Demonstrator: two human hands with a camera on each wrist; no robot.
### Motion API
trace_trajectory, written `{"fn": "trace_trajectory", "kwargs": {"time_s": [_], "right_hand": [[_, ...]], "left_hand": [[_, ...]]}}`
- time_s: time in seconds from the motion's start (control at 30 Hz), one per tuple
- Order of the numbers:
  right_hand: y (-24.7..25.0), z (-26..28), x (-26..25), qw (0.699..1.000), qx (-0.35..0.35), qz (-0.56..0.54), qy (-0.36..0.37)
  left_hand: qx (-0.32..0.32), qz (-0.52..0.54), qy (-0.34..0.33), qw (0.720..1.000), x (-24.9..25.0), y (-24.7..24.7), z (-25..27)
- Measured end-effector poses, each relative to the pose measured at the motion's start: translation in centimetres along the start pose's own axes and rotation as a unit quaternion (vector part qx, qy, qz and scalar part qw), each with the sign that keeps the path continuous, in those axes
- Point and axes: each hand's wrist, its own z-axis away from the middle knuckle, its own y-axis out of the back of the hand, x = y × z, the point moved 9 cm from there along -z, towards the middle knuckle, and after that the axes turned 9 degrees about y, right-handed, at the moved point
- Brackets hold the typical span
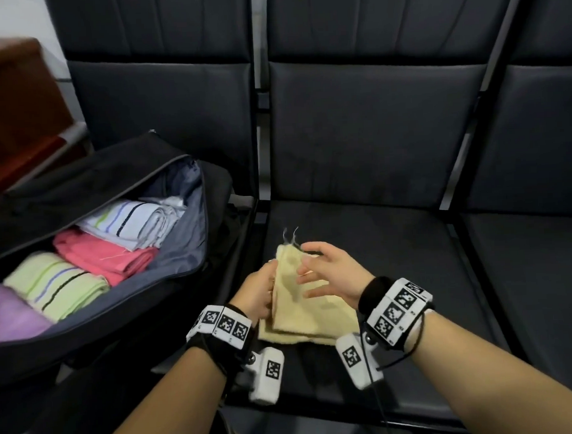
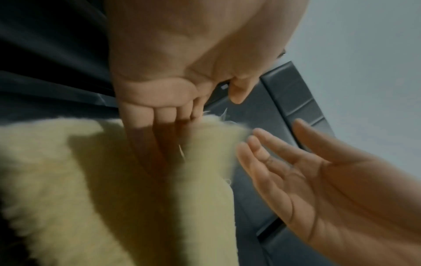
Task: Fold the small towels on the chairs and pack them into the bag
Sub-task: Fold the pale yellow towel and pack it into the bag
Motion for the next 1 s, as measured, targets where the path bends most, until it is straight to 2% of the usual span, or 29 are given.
{"fn": "trace_trajectory", "kwargs": {"time_s": [0.1,0.2,0.33,0.47,0.63,0.7,0.73,0.8,0.83,0.87,0.93,1.0], "right_hand": [[0.5,0.2,1.2,0.996,-0.021,0.089,-0.003],[2.5,0.6,1.9,0.984,-0.012,0.177,0.011],[3.6,1.2,2.5,0.973,-0.018,0.227,0.041],[3.1,1.8,3.2,0.953,-0.053,0.29,0.068],[1.9,2.8,4.5,0.897,-0.122,0.416,0.085],[1.5,3.1,4.7,0.863,-0.144,0.474,0.097],[1.2,3.1,4.9,0.843,-0.156,0.505,0.099],[0.8,3.3,5.8,0.808,-0.18,0.552,0.096],[0.5,3.4,6.2,0.792,-0.189,0.573,0.094],[0.3,3.5,6.6,0.775,-0.195,0.593,0.098],[-0.1,3.3,6.9,0.753,-0.199,0.617,0.111],[-0.2,2.9,6.8,0.761,-0.195,0.609,0.109]], "left_hand": [[0.02,-0.051,0.001,0.998,-1.1,0.8,-0.6],[0.059,-0.101,-0.065,0.991,-0.3,0.7,-0.5],[0.09,-0.143,-0.151,0.974,1.6,0.5,0.5],[0.12,-0.182,-0.171,0.961,2.0,2.1,0.7],[0.181,-0.247,-0.129,0.943,0.4,3.8,-0.3],[0.209,-0.266,-0.124,0.933,0.6,4.2,-0.3],[0.238,-0.292,-0.132,0.917,1.1,4.4,0.0],[0.293,-0.365,-0.164,0.868,2.3,4.2,1.2],[0.297,-0.394,-0.186,0.849,2.7,3.6,1.6],[0.278,-0.417,-0.207,0.84,2.8,2.5,1.9],[0.185,-0.456,-0.23,0.839,2.0,-0.5,1.8],[0.102,-0.514,-0.201,0.828,0.1,-3.0,1.5]]}}
